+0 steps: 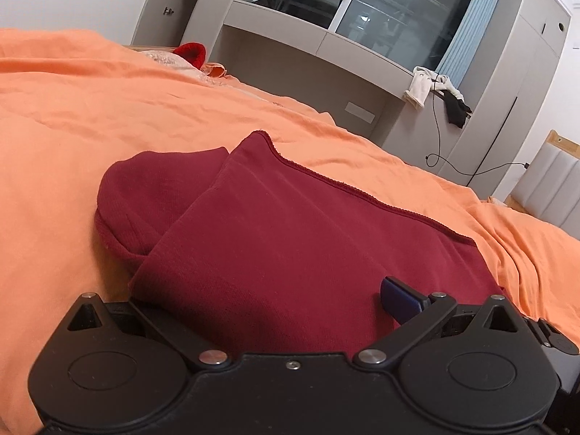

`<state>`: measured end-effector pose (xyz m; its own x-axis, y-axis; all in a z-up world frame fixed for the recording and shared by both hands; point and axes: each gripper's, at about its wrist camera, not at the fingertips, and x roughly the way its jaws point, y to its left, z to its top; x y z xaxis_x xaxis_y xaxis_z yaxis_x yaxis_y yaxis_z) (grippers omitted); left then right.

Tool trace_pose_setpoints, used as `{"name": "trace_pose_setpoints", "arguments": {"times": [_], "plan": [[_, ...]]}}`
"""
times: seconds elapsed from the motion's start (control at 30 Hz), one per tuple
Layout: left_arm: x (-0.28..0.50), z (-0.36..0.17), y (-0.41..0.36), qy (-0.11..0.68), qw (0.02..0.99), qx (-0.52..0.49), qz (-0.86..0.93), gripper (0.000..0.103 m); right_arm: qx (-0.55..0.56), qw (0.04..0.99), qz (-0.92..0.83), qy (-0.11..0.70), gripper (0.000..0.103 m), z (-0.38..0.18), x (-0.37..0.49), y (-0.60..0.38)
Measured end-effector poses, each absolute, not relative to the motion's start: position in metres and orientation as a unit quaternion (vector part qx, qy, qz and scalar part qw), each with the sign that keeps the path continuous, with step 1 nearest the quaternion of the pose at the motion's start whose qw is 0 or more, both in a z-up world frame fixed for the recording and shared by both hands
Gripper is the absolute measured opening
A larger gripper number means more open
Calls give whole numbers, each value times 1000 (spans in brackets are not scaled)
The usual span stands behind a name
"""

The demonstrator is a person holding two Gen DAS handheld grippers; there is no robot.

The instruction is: Fold small clothes

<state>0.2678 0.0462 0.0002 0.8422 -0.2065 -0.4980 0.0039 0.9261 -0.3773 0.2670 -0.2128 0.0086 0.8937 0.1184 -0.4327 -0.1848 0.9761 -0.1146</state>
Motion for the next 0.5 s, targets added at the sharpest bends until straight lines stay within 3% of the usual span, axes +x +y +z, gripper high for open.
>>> {"name": "trace_pose_setpoints", "arguments": {"times": [0.3, 0.4, 0.5], "plan": [[267, 1, 36, 267, 946, -178, -37, 99, -77, 971, 79, 212, 103, 3, 264, -211], [269, 4, 34, 264, 947, -180, -25, 85, -71, 969, 84, 222, 103, 3, 269, -212], [274, 5, 39, 266, 946, -186, -2, 64, -62, 969, 88, 223, 103, 3, 268, -215]]}}
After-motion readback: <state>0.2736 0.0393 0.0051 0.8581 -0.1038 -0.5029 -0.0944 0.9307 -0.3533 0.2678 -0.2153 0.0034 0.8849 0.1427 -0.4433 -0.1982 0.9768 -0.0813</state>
